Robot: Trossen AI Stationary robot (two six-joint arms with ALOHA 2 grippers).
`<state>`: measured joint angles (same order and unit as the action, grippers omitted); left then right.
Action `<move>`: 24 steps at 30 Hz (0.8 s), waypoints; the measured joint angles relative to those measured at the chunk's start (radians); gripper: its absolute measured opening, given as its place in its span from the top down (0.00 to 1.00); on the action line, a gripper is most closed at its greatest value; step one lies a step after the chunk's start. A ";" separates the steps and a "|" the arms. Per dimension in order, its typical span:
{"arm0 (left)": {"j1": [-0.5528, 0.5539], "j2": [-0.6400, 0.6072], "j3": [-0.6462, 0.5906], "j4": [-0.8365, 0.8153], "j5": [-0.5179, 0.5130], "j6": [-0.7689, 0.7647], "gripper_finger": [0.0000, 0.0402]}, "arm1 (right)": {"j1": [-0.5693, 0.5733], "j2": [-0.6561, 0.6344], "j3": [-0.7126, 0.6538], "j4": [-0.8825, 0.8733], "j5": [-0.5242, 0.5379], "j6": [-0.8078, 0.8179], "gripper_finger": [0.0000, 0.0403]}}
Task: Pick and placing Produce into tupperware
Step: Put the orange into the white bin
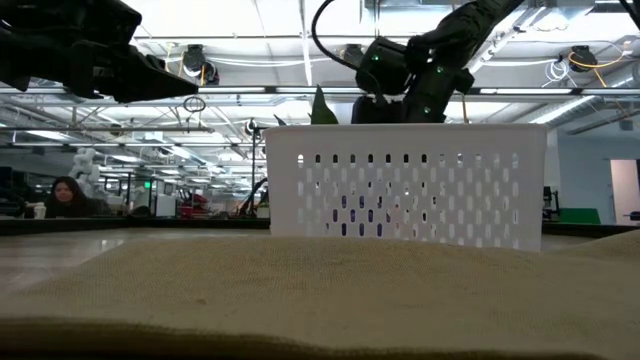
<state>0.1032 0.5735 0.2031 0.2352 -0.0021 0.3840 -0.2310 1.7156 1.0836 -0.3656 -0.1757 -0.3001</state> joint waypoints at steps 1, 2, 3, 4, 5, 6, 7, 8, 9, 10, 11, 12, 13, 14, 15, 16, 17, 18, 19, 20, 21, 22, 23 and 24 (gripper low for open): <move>0.000 0.000 0.000 0.000 0.000 0.000 0.93 | 0.000 -0.007 0.000 -0.002 0.000 0.002 0.52; 0.000 0.000 0.000 0.000 0.000 0.000 0.94 | 0.000 -0.013 0.000 -0.005 0.000 0.003 0.52; 0.000 0.000 0.000 0.000 0.000 0.000 0.94 | 0.000 -0.018 0.000 -0.011 0.000 0.003 0.52; 0.000 0.000 0.000 0.000 0.000 0.000 0.95 | 0.000 -0.022 0.000 -0.018 0.000 0.004 0.52; 0.000 0.000 0.000 0.000 0.000 0.000 0.96 | 0.000 -0.025 0.000 -0.019 0.000 0.006 0.52; 0.000 0.000 0.000 0.000 0.000 0.000 0.96 | 0.000 -0.031 0.000 -0.021 0.000 0.009 0.52; 0.000 0.000 0.000 0.000 0.000 0.000 0.97 | 0.000 -0.035 0.000 -0.024 0.005 0.012 0.52; 0.000 0.000 0.000 0.000 0.000 0.000 0.98 | 0.000 -0.040 0.000 -0.024 0.019 0.012 0.52; 0.000 0.000 0.000 0.000 0.000 0.000 0.99 | 0.000 -0.044 0.001 -0.027 0.024 0.012 0.52; 0.000 0.000 0.000 0.000 0.000 0.000 0.99 | 0.000 -0.045 0.001 -0.034 0.024 0.012 0.52; 0.000 0.000 0.000 0.000 0.000 0.000 0.99 | 0.000 -0.045 0.001 -0.039 0.024 0.015 0.52; 0.000 0.000 0.000 0.000 0.000 0.000 0.99 | -0.001 -0.045 0.001 -0.041 0.024 0.019 0.52; 0.000 0.000 0.000 0.000 0.000 -0.001 0.99 | -0.002 -0.045 0.001 -0.044 0.024 0.025 0.51; 0.000 0.000 0.000 0.000 0.000 -0.001 0.99 | -0.003 -0.045 0.001 -0.047 0.024 0.026 0.51; 0.000 0.000 0.000 0.001 0.000 -0.001 0.98 | -0.003 -0.045 0.001 -0.050 0.023 0.026 0.51; 0.000 0.000 0.000 0.000 0.000 -0.001 0.97 | -0.003 -0.045 0.001 -0.053 0.022 0.023 0.51; 0.000 0.000 0.000 0.000 0.000 -0.001 0.96 | -0.002 -0.045 0.001 -0.057 0.017 0.022 0.51; 0.000 0.000 0.000 0.001 0.000 -0.001 0.95 | -0.002 -0.045 0.002 -0.064 0.014 0.024 0.51; 0.000 0.000 0.000 0.001 0.000 -0.002 0.94 | -0.003 -0.045 0.002 -0.068 0.011 0.027 0.50; 0.000 0.000 0.000 0.000 0.000 -0.002 0.94 | -0.003 -0.045 0.002 -0.071 0.009 0.030 0.49; 0.000 0.000 0.000 0.001 0.000 -0.002 0.93 | -0.003 -0.045 0.002 -0.076 0.008 0.033 0.48; 0.000 0.000 0.000 0.001 0.000 -0.002 0.93 | -0.003 -0.045 0.002 -0.081 0.006 0.038 0.46; 0.000 0.000 0.000 0.001 0.000 -0.002 0.93 | -0.003 -0.045 0.002 -0.082 0.006 0.043 0.44; 0.000 0.000 0.000 0.001 0.000 -0.002 0.93 | -0.003 -0.045 0.002 -0.079 0.006 0.047 0.42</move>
<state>0.1034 0.5737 0.2031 0.2359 -0.0021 0.3820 -0.2337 1.6707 1.0855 -0.4442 -0.1699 -0.2530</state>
